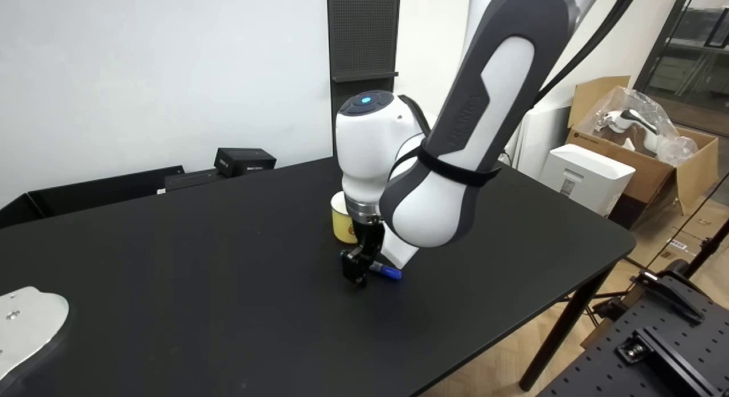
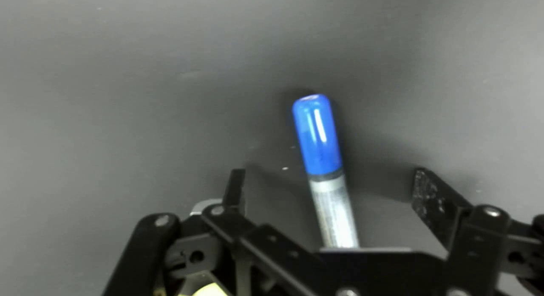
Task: Put the marker in the mug
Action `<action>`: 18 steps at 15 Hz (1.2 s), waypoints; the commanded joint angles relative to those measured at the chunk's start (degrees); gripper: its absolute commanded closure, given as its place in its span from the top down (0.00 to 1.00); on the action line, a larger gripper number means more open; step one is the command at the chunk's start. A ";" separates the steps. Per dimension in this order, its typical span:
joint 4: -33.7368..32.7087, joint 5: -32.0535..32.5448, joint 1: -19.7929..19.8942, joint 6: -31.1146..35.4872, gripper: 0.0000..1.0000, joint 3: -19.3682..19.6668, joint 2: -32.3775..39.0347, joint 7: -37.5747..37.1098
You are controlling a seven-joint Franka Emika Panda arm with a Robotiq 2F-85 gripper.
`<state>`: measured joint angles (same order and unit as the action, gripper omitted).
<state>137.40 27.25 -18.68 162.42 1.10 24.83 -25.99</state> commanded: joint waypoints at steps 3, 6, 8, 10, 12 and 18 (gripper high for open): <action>-1.46 -7.73 -1.87 1.51 0.74 0.20 1.29 4.18; -1.75 -10.44 -1.69 2.43 0.53 0.17 1.42 6.07; -1.92 -12.04 -1.36 3.12 0.39 0.06 1.51 7.20; -1.92 -13.49 -1.10 3.84 0.25 0.09 1.39 7.96; -1.89 -14.80 -0.79 4.27 0.11 0.09 1.31 8.86; -1.58 -16.63 0.63 2.68 0.05 -0.63 -1.72 12.69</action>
<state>136.20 11.88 -19.00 166.35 1.05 25.18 -15.63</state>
